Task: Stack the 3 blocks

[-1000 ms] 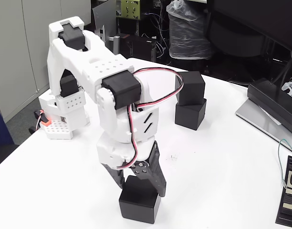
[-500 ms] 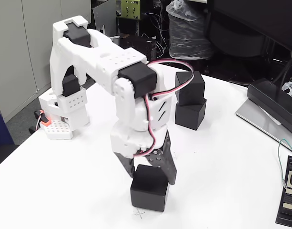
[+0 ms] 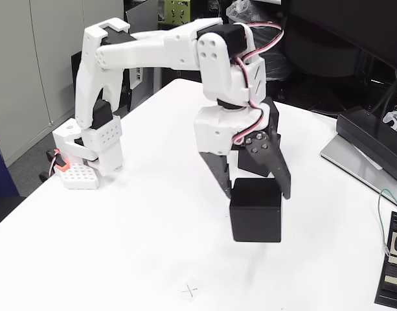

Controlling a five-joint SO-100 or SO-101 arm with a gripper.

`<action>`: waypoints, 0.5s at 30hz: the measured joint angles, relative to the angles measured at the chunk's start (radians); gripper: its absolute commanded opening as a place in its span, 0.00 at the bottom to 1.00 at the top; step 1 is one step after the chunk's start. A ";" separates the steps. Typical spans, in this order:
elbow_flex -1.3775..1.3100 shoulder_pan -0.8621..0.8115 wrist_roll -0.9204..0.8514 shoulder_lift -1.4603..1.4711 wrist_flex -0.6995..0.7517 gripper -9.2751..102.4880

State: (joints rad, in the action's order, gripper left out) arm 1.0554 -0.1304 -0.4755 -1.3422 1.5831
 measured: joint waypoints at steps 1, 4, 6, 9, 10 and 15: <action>-0.012 0.023 0.002 0.000 0.000 0.13; -0.043 0.064 0.003 -0.018 0.000 0.13; -0.051 0.092 0.003 -0.060 0.000 0.13; -0.052 0.169 0.021 -0.149 0.000 0.13; -0.052 0.192 0.037 -0.178 0.000 0.13; -0.054 0.308 0.133 -0.267 0.000 0.13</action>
State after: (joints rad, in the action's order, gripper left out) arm 1.0017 0.1779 -0.3421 -1.6091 1.5831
